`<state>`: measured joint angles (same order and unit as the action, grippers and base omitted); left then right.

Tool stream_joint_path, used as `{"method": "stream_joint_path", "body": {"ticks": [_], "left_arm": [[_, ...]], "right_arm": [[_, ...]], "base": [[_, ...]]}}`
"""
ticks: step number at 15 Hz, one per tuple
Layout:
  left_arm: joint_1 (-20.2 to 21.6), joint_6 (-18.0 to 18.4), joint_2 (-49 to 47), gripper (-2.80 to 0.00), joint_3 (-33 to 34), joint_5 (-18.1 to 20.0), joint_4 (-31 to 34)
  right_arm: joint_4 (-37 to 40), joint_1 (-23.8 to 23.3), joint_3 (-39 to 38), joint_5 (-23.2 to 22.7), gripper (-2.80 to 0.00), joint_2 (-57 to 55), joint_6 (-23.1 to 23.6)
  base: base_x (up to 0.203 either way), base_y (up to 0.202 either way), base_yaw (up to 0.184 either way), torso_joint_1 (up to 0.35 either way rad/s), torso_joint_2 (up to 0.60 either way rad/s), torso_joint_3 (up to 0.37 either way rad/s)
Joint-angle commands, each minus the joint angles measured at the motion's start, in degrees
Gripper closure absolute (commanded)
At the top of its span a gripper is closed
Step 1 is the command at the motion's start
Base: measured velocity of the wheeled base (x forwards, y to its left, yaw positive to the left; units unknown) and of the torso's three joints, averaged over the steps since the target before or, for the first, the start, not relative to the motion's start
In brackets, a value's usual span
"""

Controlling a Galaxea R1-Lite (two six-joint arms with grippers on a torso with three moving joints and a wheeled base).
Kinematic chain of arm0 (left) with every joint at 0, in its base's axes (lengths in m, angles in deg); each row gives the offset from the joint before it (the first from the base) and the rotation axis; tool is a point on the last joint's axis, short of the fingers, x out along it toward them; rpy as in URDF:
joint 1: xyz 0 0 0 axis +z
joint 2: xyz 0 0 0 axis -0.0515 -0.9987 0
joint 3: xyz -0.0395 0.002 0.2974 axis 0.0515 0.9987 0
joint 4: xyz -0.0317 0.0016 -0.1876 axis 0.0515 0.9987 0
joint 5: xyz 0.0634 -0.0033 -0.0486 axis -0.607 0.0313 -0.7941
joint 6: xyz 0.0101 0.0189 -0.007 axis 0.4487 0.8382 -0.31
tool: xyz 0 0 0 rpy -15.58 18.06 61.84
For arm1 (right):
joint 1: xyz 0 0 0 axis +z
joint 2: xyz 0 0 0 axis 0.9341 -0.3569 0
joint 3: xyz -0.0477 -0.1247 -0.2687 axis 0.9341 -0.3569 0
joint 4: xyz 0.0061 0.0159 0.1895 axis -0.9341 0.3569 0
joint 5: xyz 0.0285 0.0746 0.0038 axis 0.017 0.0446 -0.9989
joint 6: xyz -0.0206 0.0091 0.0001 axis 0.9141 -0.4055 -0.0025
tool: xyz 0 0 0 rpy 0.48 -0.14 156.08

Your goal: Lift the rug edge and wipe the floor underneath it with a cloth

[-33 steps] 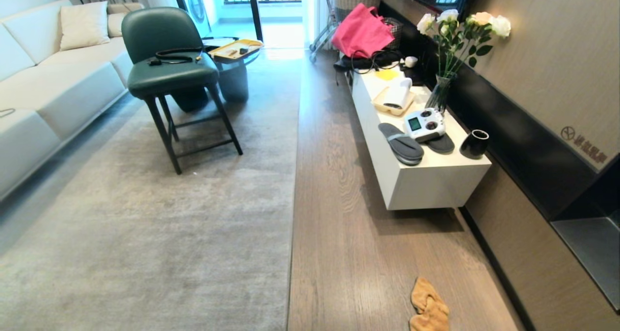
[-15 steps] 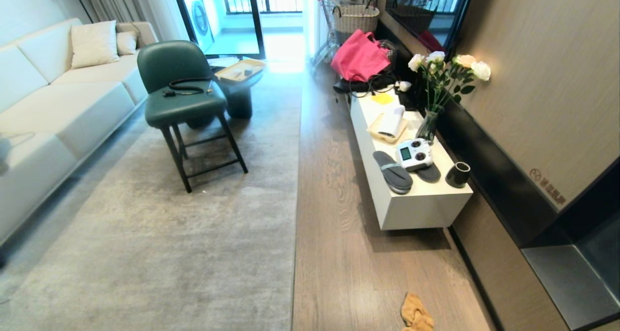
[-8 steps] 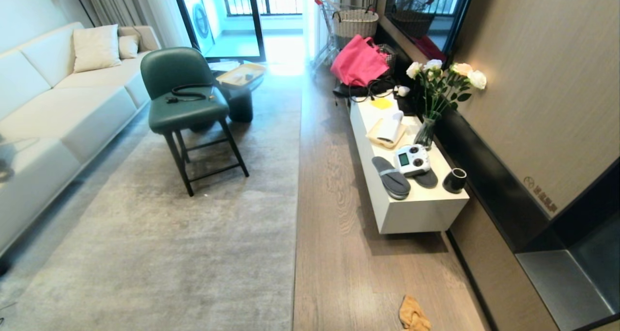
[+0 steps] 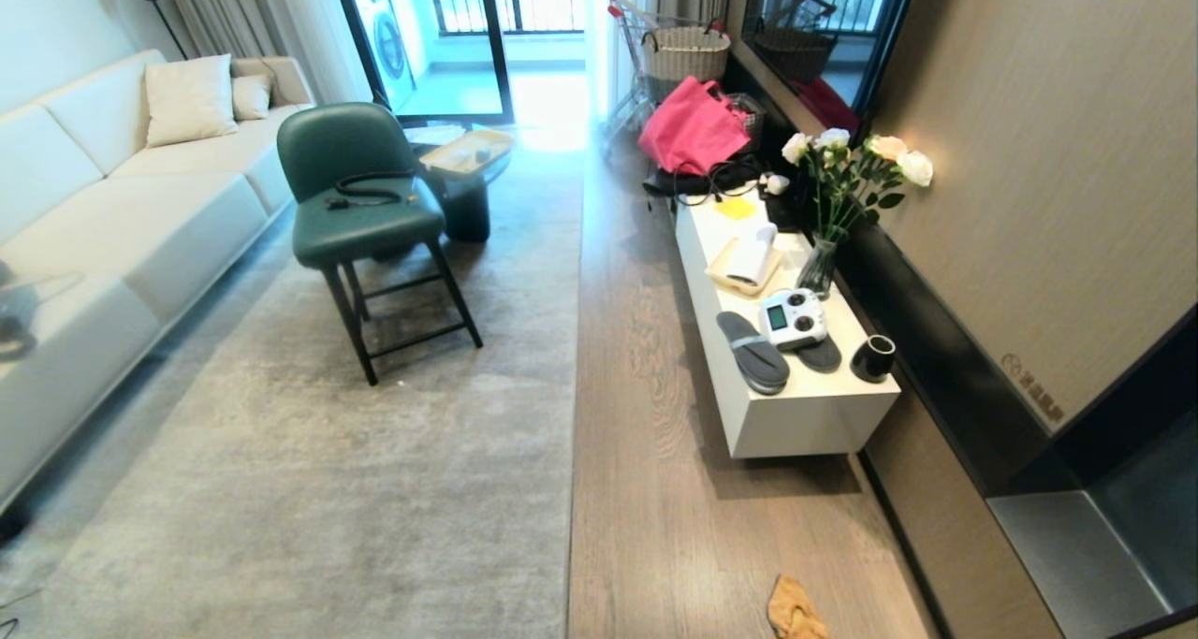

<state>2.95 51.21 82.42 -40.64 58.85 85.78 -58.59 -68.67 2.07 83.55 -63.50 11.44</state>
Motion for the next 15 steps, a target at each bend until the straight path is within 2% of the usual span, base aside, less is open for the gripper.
{"method": "stream_joint_path", "body": {"ticks": [1,7,15], "left_arm": [[0.0,0.0,0.0,0.0,0.0,0.0,0.0],[0.0,0.0,0.0,0.0,0.0,0.0,0.0],[0.0,0.0,0.0,0.0,0.0,0.0,0.0]], "right_arm": [[0.0,0.0,0.0,-0.1,0.0,-0.1,0.1],[0.1,0.0,0.0,-0.1,0.0,-0.1,0.2],[0.1,0.0,0.0,-0.1,0.0,-0.1,-0.1]], "base": [[0.0,0.0,0.0,0.158,-0.33,-0.189],[0.0,0.0,0.0,0.14,-0.31,-0.167],[0.0,0.0,0.0,0.09,-0.18,-0.101]]}}
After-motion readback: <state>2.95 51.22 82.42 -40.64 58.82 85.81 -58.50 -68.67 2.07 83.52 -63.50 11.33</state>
